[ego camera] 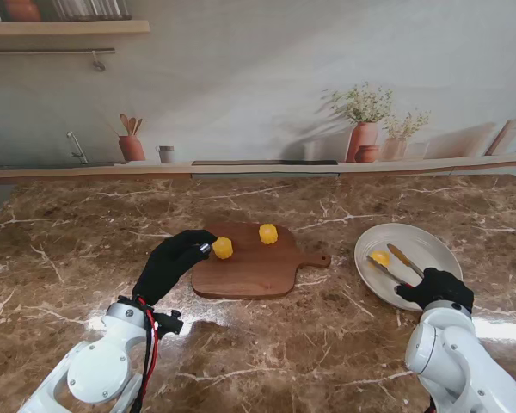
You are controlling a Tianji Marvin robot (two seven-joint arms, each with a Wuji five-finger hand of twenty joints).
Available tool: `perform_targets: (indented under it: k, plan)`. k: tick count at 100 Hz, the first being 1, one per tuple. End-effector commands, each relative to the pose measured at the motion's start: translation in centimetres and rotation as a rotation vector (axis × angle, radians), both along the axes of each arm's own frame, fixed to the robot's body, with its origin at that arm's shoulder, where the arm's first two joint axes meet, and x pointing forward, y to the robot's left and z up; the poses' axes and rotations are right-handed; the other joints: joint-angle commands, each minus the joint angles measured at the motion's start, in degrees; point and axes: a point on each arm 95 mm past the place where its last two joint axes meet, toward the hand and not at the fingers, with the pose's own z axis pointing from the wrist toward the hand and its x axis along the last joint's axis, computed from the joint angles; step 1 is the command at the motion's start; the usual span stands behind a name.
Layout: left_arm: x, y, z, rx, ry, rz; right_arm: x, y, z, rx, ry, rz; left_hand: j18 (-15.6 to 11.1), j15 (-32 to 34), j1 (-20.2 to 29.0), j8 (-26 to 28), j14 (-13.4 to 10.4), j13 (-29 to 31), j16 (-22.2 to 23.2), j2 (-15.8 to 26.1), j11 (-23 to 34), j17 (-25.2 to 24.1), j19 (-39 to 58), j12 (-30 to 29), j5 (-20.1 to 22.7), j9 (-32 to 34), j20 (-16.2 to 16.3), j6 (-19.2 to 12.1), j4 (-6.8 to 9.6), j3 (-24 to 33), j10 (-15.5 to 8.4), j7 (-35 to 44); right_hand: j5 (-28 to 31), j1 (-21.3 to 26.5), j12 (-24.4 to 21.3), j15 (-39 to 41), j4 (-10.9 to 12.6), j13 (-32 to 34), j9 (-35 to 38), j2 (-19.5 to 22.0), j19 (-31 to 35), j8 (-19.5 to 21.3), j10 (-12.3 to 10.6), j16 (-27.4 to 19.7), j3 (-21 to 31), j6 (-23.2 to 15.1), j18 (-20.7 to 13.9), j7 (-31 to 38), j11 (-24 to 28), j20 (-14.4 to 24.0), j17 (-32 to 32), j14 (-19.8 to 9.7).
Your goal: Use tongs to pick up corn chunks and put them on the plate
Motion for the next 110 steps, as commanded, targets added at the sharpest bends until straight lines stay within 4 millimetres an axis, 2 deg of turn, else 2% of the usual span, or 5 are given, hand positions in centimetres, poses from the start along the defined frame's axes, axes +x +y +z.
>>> perform_targets:
  k: [1,23,42,81,110]
  plan:
    - [-0.1,0.1,-0.3,0.013,0.01,-0.002,-0.4,0.1,-0.2,0.015,-0.02,0.003,-3.51,-1.5,2.06,0.76,0.43,-1.34,-0.49,1.6,-0.65,-0.45,-1.27,-0.14,-1.77,-1.27,0.92,-0.47,2.06,-1.96,-0.53,-1.04,-0.86,1.53,1.26,8.28,3.67,5.23,0.09,2.04,19.08,-0.48,-0.58,2.3,3.98,1.4,-14.04,0.64,1.76,6.57,3.74,-8.5]
    - [0.0,0.2,-0.2,0.022,0.012,-0.007,-0.3,1.9,1.9,0.038,-0.114,0.13,-3.59,-1.5,2.11,0.78,0.32,-1.33,-0.49,1.68,-0.57,-0.45,-1.3,-0.1,-1.78,-1.26,0.93,-0.47,2.08,-2.09,-0.58,-1.02,-0.97,0.89,0.91,8.45,3.74,5.21,0.02,2.79,19.26,-0.71,-0.45,2.37,3.65,1.22,-13.6,1.17,1.76,6.66,3.74,-8.35]
    - [0.2,0.1,-0.1,0.027,0.012,-0.016,1.1,4.5,2.9,0.105,-0.138,0.24,-3.62,-1.48,2.06,0.8,0.22,-1.29,-0.48,1.75,-0.53,-0.41,-1.26,-0.09,-1.87,-1.33,0.97,-0.59,2.08,-2.24,-0.66,-0.94,-1.28,0.26,0.72,8.28,3.63,5.2,-0.37,3.21,19.25,-1.04,-0.2,2.29,4.02,1.51,-13.57,1.08,1.53,6.67,3.74,-8.16]
    - [0.4,0.3,0.2,0.051,0.023,-0.031,5.1,10.2,1.3,0.194,-0.048,0.42,-3.65,-1.55,2.18,0.77,0.19,-1.35,-0.5,1.83,-0.53,-0.48,-1.35,-0.14,-1.95,-1.33,0.96,-0.64,2.12,-2.4,-0.52,-0.87,-1.63,-0.19,0.72,8.28,3.52,5.21,-0.55,3.48,19.25,-1.35,-0.19,2.27,4.44,1.84,-13.57,1.3,1.7,6.68,3.74,-8.21]
    - [0.9,0.2,0.5,0.065,0.033,-0.045,7.3,12.3,0.6,0.186,0.026,0.468,-3.65,-1.58,2.31,0.69,0.34,-1.48,-0.52,1.73,-0.57,-0.55,-1.41,-0.16,-1.95,-1.4,0.94,-0.41,2.15,-2.41,-0.43,-0.98,-2.8,-0.59,0.62,8.0,3.5,5.22,-1.55,3.69,19.2,-1.66,-0.28,2.17,3.5,2.26,-13.59,1.12,1.49,6.66,3.73,-8.55]
